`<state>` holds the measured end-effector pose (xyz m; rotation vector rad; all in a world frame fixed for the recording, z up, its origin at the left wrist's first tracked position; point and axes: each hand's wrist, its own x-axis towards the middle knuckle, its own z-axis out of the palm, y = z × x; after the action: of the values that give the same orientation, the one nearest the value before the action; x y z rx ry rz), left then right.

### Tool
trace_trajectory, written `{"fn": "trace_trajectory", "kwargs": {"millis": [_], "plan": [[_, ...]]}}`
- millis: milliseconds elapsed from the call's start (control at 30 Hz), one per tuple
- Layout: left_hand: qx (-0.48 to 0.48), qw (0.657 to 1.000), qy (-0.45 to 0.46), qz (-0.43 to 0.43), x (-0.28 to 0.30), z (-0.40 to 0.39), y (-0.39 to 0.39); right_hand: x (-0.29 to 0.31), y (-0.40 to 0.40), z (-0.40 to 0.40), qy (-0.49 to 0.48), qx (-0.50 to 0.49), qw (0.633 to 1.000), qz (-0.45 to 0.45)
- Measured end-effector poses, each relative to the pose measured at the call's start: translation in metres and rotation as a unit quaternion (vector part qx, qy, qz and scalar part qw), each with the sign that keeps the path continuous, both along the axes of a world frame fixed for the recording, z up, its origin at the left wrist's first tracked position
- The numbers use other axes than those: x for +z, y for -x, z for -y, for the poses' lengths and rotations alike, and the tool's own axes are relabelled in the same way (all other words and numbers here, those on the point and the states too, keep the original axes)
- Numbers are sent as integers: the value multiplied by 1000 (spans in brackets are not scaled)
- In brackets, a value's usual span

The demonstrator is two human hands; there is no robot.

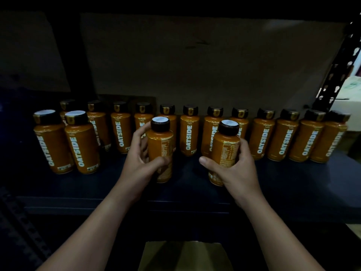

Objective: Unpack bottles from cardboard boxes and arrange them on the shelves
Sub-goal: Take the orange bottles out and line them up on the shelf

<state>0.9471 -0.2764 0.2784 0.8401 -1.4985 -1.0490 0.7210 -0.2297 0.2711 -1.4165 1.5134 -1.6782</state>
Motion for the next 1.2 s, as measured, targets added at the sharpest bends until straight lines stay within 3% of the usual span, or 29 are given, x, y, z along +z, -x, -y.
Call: {"fn": "trace_trajectory", "kwargs": {"millis": [433, 667, 833, 1200], "plan": [[54, 994, 71, 56, -6, -5, 0, -2, 5, -3, -28, 23, 999, 6], [6, 998, 24, 59, -4, -3, 4, -5, 4, -1, -39, 20, 999, 1], [48, 994, 41, 86, -6, -2, 6, -2, 3, -3, -39, 20, 999, 2], [38, 995, 33, 83, -7, 1, 5, -1, -1, -3, -47, -16, 999, -18]]}}
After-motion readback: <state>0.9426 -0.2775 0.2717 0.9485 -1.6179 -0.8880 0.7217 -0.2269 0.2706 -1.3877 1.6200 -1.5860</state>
